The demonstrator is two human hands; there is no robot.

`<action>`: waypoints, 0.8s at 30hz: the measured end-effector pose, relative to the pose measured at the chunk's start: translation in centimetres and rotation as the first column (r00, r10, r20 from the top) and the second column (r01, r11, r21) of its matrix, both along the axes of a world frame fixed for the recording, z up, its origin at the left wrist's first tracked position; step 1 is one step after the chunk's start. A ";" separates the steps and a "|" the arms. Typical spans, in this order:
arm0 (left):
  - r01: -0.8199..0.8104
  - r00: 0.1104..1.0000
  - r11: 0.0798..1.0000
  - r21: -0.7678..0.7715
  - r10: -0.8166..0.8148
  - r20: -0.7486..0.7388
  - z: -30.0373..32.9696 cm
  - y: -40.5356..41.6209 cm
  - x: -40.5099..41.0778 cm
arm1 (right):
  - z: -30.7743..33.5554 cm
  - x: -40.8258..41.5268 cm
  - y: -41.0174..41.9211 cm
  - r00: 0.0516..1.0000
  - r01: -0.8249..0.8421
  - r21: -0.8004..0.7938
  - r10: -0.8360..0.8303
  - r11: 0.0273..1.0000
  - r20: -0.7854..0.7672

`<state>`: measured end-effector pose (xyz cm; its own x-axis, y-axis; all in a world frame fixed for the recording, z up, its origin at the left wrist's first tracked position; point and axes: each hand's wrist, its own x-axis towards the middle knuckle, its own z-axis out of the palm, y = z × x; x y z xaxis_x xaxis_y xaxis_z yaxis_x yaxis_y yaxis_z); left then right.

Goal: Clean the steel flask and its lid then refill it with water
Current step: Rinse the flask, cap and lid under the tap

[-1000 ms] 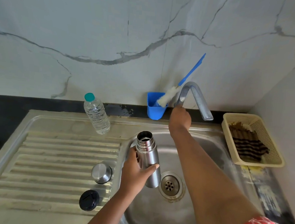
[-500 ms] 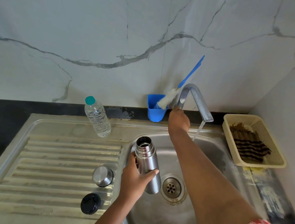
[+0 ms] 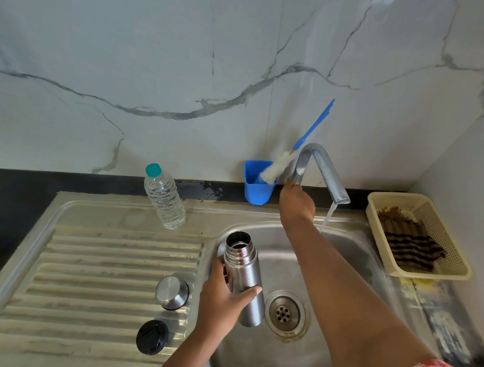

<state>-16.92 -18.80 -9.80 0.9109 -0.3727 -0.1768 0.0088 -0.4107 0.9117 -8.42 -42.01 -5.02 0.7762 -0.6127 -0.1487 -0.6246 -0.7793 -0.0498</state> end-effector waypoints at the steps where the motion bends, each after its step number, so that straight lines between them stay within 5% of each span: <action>1: 0.000 1.000 1.000 -0.001 0.000 0.001 0.0 0.0 -0.1 | 0.1 0.1 0.0 1.000 0.000 0.007 0.001 1.000 -0.003; 19: -0.013 1.000 1.000 -0.013 0.013 -0.007 0.3 0.8 -1.2 | 0.1 -1.0 1.0 0.994 0.090 0.076 -0.095 0.993 0.054; 24: -0.003 0.999 1.000 0.017 0.004 -0.036 -0.2 0.2 -0.9 | -1.7 -5.7 3.4 0.999 -0.039 0.061 0.039 0.997 0.002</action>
